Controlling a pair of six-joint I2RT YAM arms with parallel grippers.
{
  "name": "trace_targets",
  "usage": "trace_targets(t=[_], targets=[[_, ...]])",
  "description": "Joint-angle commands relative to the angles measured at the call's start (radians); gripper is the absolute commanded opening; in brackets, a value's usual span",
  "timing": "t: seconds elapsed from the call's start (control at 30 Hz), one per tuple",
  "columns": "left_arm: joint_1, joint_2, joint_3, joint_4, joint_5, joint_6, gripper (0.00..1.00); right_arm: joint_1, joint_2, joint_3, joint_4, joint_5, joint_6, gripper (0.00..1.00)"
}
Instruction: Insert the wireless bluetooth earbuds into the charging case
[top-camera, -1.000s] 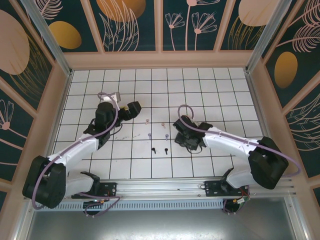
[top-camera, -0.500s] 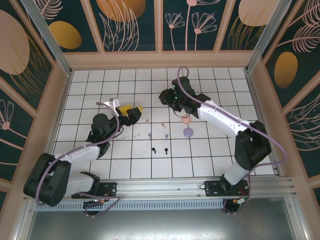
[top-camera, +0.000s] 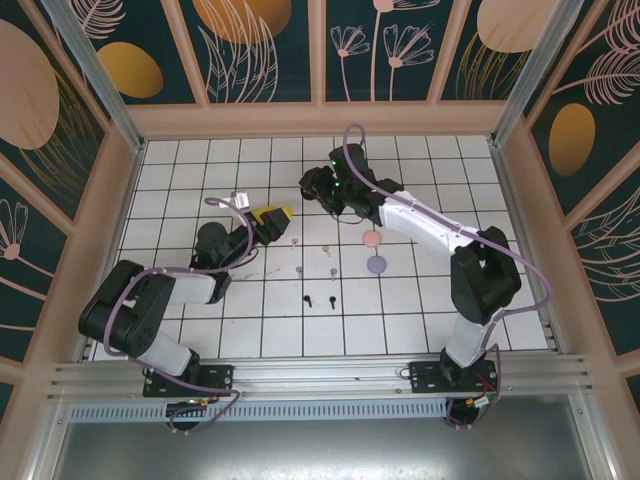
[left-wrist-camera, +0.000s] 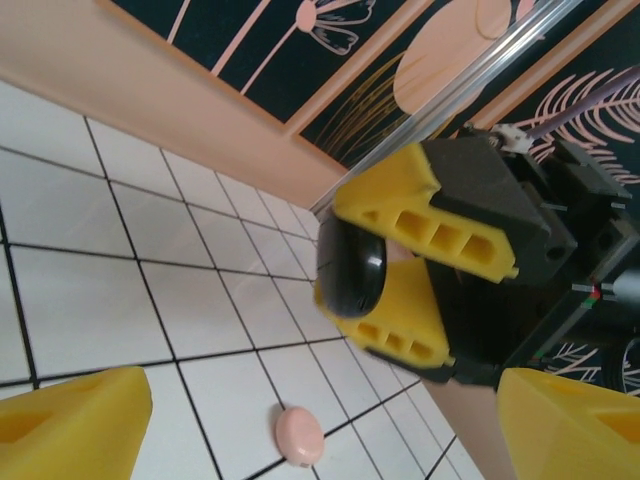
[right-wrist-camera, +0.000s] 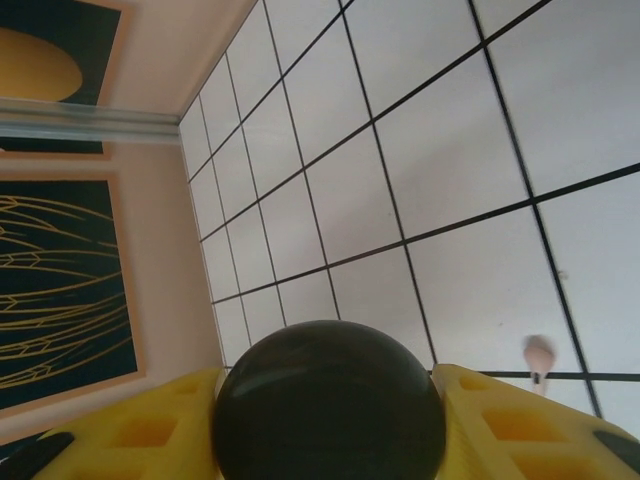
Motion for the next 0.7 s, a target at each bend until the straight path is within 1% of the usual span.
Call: trace_targets(t=[0.0, 0.1, 0.33, 0.67], targets=[[-0.011, 0.037, 0.056, 0.076, 0.019, -0.013, 0.86, 0.027, 0.038, 0.073, -0.008, 0.002, 0.025, 0.33], [-0.017, 0.067, 0.082, 0.067, 0.025, -0.006, 0.82, 0.04, 0.062, 0.107, -0.018, 0.002, 0.025, 0.33], [-0.019, 0.116, 0.119, 0.051, 0.025, 0.012, 0.7, 0.053, 0.075, 0.139, -0.04, 0.013, 0.017, 0.33], [-0.019, 0.146, 0.166, 0.043, 0.0, 0.021, 0.62, 0.064, 0.078, 0.13, -0.039, 0.014, 0.019, 0.33]])
